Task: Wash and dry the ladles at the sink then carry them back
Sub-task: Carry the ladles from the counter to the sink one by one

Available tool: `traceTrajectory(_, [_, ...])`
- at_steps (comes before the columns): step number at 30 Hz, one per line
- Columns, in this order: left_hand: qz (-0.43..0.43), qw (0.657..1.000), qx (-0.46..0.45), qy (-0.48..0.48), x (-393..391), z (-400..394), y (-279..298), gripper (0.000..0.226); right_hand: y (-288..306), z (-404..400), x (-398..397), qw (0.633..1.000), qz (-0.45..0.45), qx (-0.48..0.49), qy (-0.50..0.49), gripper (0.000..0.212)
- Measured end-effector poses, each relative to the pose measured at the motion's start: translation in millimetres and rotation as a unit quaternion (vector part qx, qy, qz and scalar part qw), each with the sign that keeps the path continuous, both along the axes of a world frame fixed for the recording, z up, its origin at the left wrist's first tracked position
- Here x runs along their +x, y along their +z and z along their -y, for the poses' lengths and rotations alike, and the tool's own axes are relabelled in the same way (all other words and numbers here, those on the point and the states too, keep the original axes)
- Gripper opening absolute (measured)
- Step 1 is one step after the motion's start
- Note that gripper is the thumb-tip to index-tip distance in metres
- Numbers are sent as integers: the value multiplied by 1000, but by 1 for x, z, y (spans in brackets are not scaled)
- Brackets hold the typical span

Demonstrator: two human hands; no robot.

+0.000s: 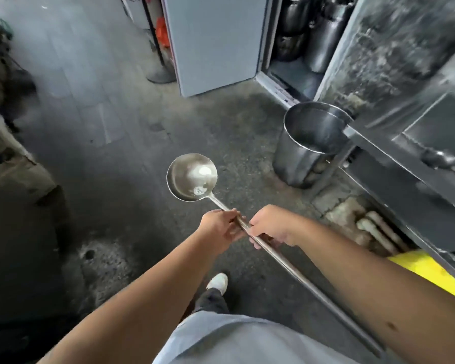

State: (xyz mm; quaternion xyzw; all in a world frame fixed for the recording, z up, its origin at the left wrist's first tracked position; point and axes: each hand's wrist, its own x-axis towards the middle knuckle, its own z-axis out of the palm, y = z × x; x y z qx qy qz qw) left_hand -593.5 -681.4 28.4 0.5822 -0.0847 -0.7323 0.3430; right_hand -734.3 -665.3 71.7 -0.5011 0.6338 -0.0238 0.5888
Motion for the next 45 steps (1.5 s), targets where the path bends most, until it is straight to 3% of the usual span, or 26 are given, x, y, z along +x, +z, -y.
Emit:
traceTrajectory(3, [11, 996, -7, -93, -38, 41, 0, 14, -2, 18, -34, 996, 15, 13, -91, 23])
traceTrajectory(8, [30, 967, -36, -249, -89, 99, 2, 5, 3, 39, -79, 966, 76, 39, -246, 17])
traceTrajectory(15, [4, 906, -64, -419, -182, 147, 18, 5, 13, 50, -141, 889, 99, 15, -447, 13])
traceTrajectory(21, [-26, 847, -82, -525, -281, 151, 28, 14, 22, 39, -212, 822, 105, -31, -559, 12])
traceTrajectory(27, [-43, 797, -112, -592, -395, 137, 32, 10, 28, 21, -310, 775, 94, -64, -622, 11])
traceTrajectory(32, [-31, 785, -110, -609, -459, 134, 36, 14, 31, 16, -369, 761, 104, -74, -636, 6])
traceTrajectory(35, [-26, 784, -112, -610, -502, 133, 44, 17, 32, 17, -413, 747, 102, -78, -653, 6])
traceTrajectory(39, [-11, 791, -129, -598, -550, 138, 49, 15, 35, 26, -457, 757, 72, -79, -645, 11])
traceTrajectory(45, [-10, 792, -134, -596, -612, 164, 44, 12, 25, 61, -517, 722, 77, -69, -684, 3])
